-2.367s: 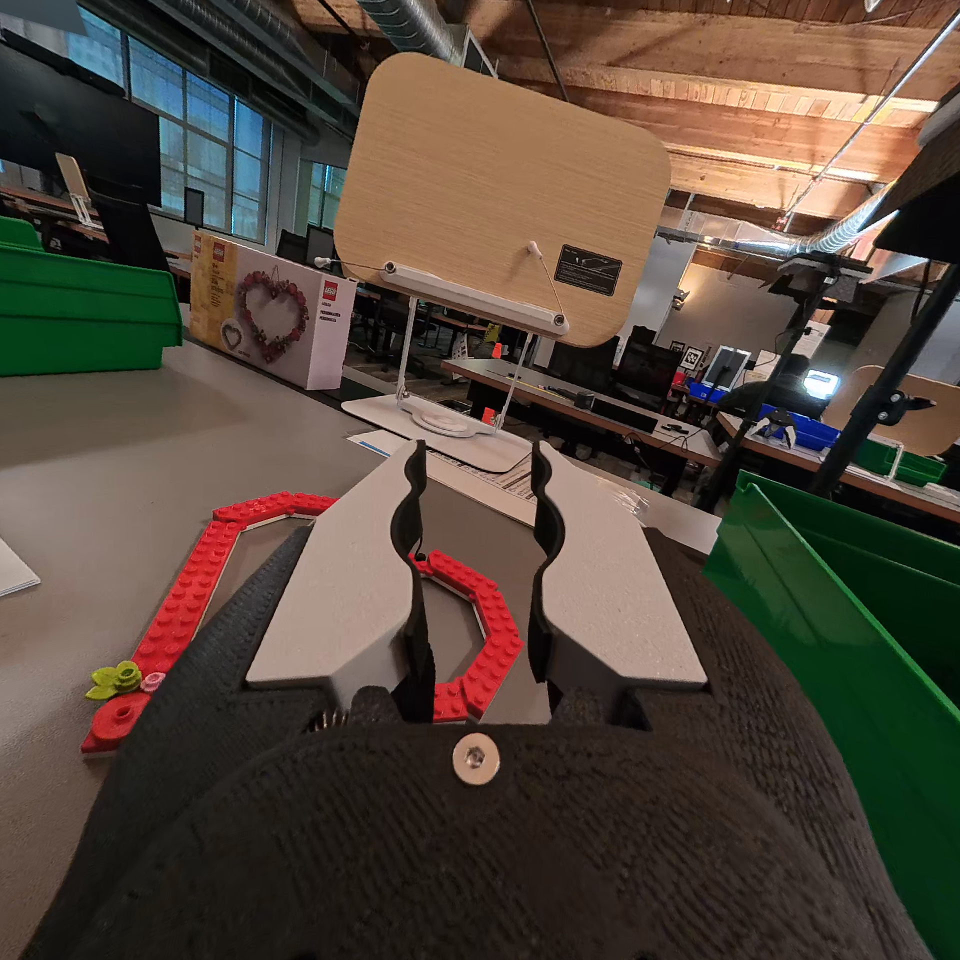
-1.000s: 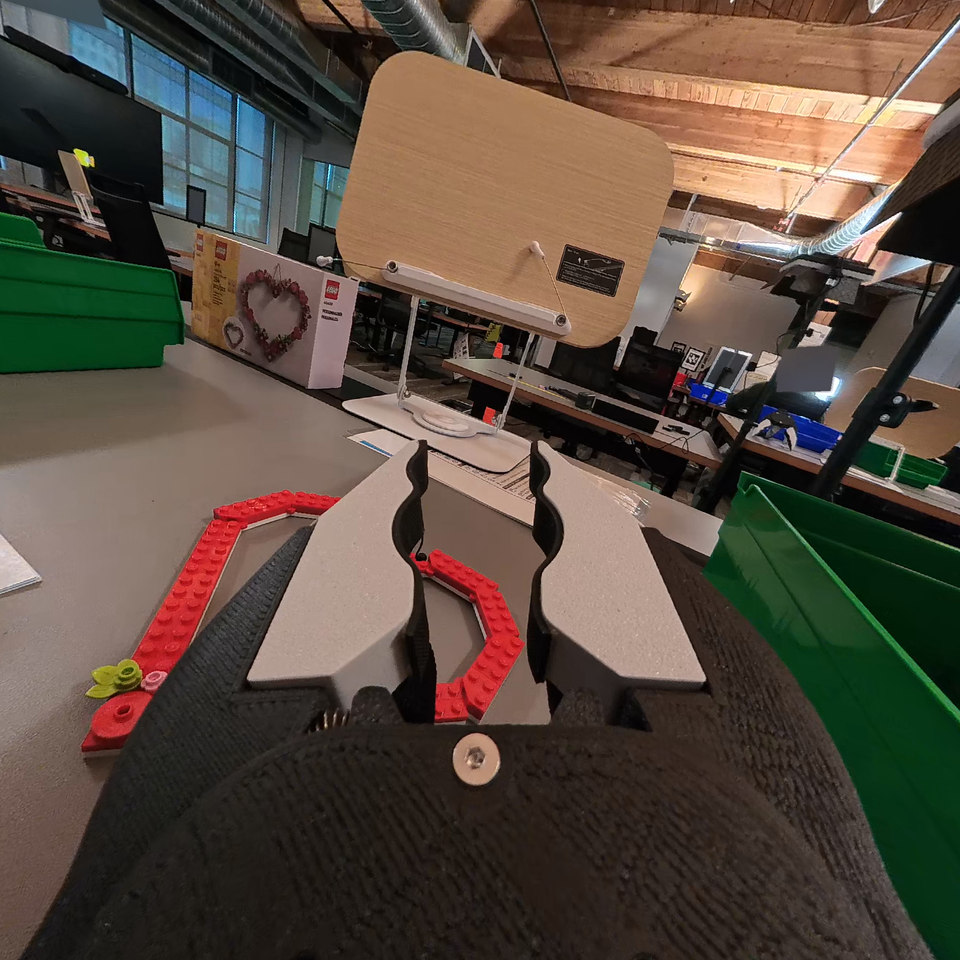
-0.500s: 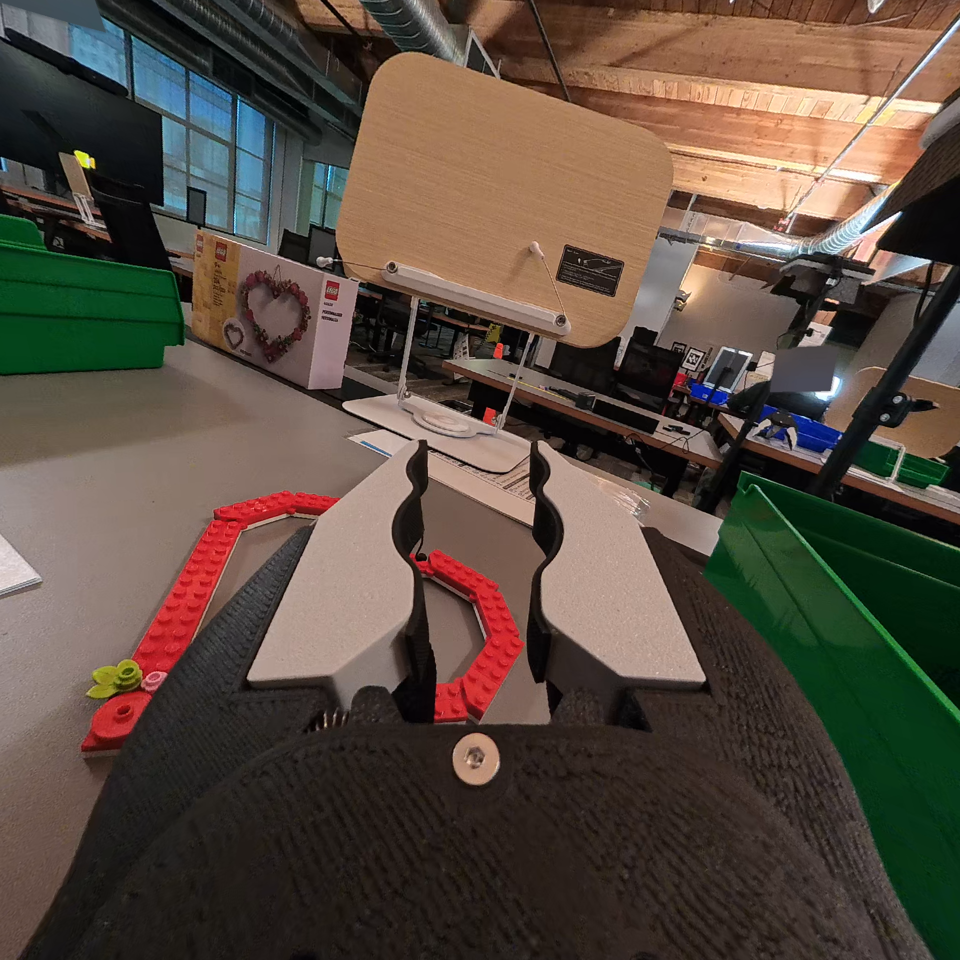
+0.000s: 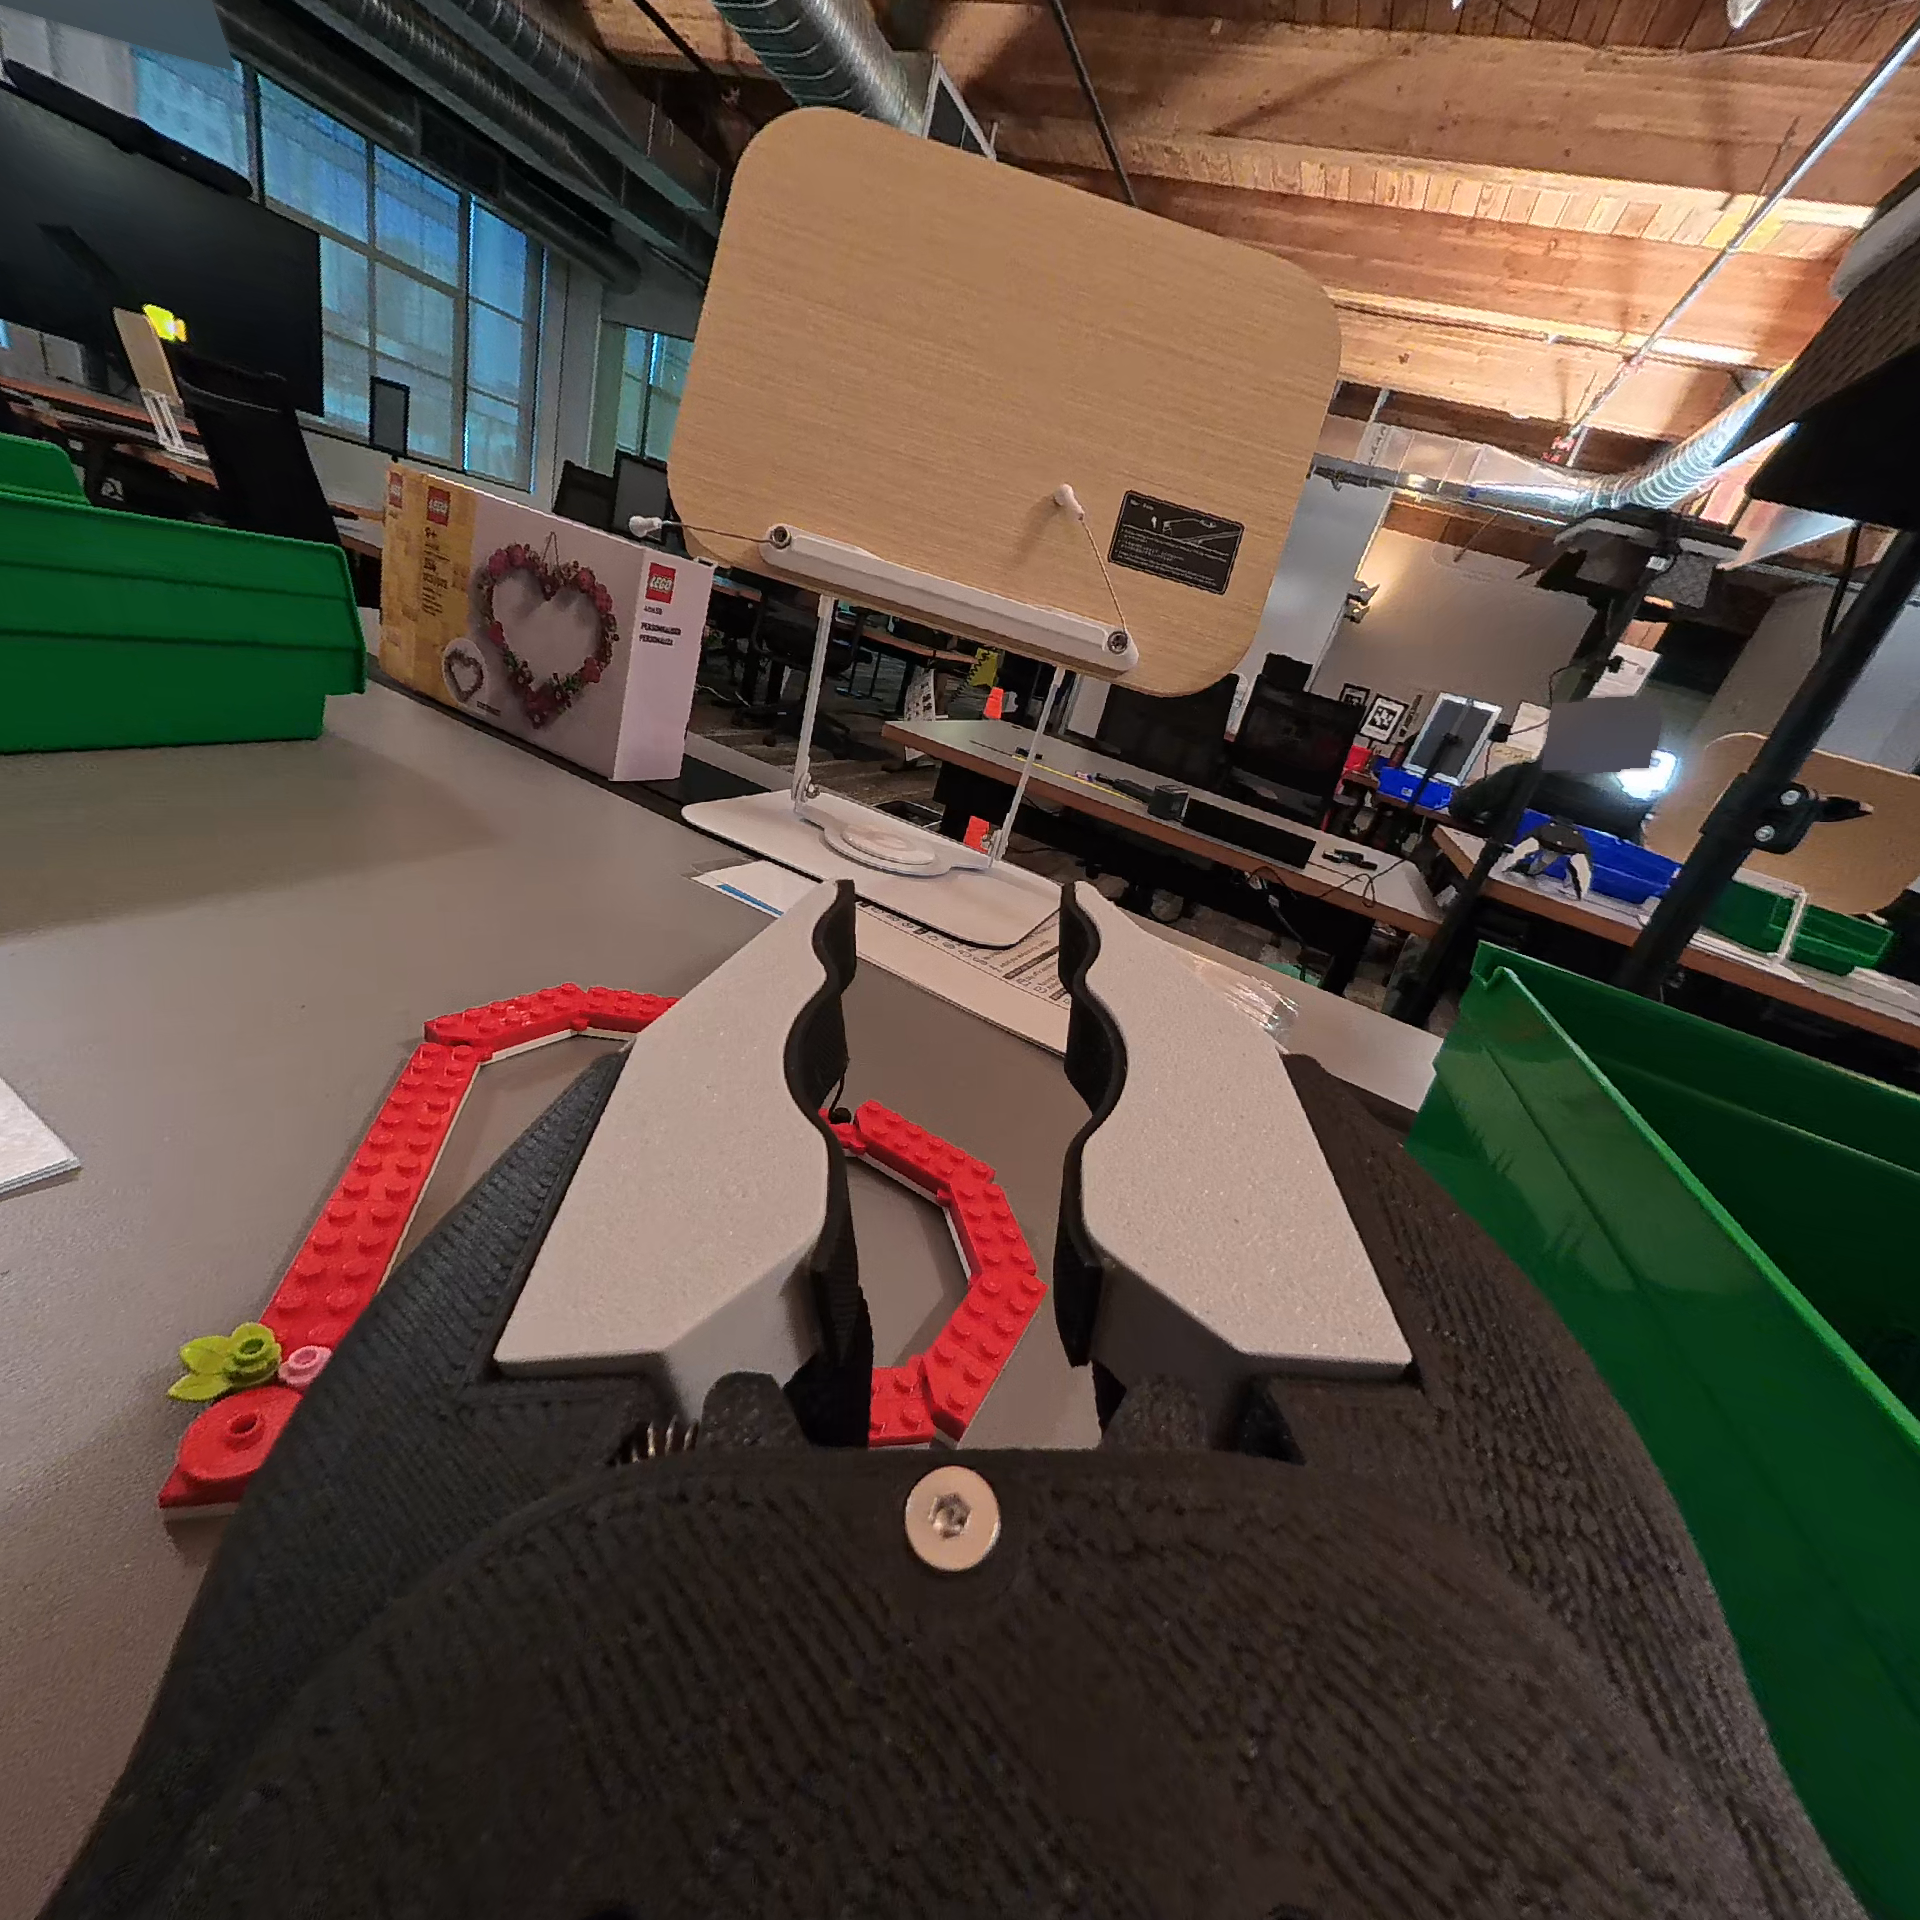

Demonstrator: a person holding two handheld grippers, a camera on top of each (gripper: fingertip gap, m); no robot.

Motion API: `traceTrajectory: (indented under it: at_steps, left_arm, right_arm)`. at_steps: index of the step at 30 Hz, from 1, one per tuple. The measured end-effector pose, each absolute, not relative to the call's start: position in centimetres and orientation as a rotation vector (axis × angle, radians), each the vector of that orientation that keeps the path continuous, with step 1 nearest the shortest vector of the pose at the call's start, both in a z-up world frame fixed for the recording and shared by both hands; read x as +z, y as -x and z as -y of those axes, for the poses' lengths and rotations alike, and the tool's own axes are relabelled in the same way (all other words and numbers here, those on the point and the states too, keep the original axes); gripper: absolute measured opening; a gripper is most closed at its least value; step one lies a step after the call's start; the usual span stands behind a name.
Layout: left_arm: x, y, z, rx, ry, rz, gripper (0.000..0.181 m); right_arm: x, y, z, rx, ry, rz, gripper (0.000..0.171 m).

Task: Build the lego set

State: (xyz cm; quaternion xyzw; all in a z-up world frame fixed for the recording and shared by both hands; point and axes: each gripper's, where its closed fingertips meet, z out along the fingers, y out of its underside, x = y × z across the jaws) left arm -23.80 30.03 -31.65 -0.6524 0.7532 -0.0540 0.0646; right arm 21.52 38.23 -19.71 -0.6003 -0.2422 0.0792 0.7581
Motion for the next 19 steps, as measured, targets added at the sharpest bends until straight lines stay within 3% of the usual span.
traceTrajectory:
  at_steps: [5, 19]
  left_arm:
    - [-31.68, 24.22, -30.33, -0.138, 1.955, -2.287, 0.006]
    - [-30.72, 23.54, -29.94, -0.210, 2.049, -2.191, 0.006]
  right_arm:
    - [-19.71, -21.53, -38.25, 0.174, 1.308, 0.528, 0.038]
    - [-19.14, -21.38, -37.71, 0.187, 1.266, 0.533, 0.036]
